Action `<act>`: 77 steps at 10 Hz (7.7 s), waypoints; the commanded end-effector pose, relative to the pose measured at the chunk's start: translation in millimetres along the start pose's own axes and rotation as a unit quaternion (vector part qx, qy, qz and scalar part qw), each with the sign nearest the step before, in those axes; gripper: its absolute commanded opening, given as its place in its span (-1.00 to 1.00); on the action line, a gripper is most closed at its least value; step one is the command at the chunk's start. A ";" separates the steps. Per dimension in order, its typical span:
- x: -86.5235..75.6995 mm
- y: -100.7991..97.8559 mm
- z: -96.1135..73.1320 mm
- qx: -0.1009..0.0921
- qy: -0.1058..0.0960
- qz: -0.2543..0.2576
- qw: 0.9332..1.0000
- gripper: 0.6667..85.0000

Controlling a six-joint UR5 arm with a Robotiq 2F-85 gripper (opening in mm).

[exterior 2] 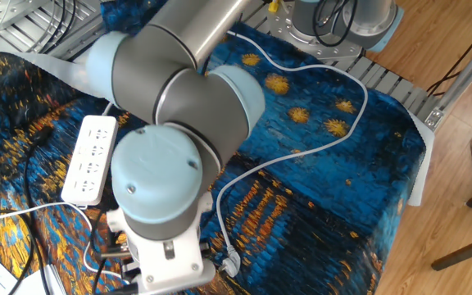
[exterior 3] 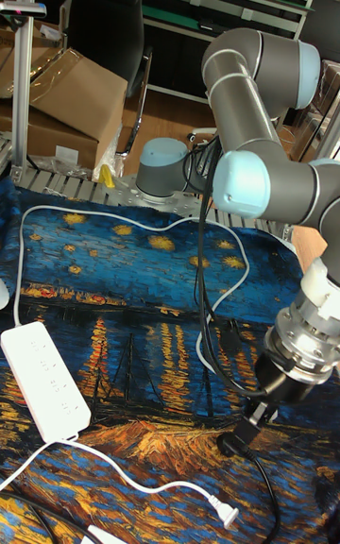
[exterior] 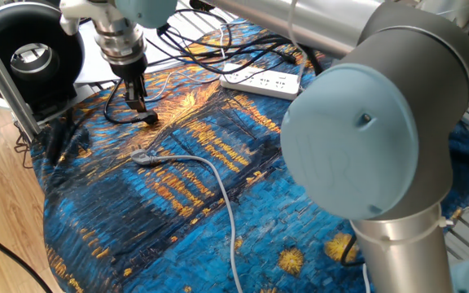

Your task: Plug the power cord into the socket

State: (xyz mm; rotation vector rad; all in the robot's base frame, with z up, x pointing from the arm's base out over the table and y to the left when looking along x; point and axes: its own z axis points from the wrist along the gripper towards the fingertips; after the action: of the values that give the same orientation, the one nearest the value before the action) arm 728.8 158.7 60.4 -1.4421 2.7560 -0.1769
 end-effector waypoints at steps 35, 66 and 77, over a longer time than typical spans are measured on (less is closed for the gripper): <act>0.2 11.4 30.0 0.033 0.060 -0.032 0.997 -0.04; 90.1 -17.3 -46.3 -0.028 0.001 -0.389 0.921 -0.98; 159.7 -70.3 -50.9 -0.044 0.019 -0.461 0.886 -0.98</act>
State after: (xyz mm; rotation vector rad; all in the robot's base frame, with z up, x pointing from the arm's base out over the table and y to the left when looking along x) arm 684.9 30.3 120.1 -2.5734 1.9633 -0.0741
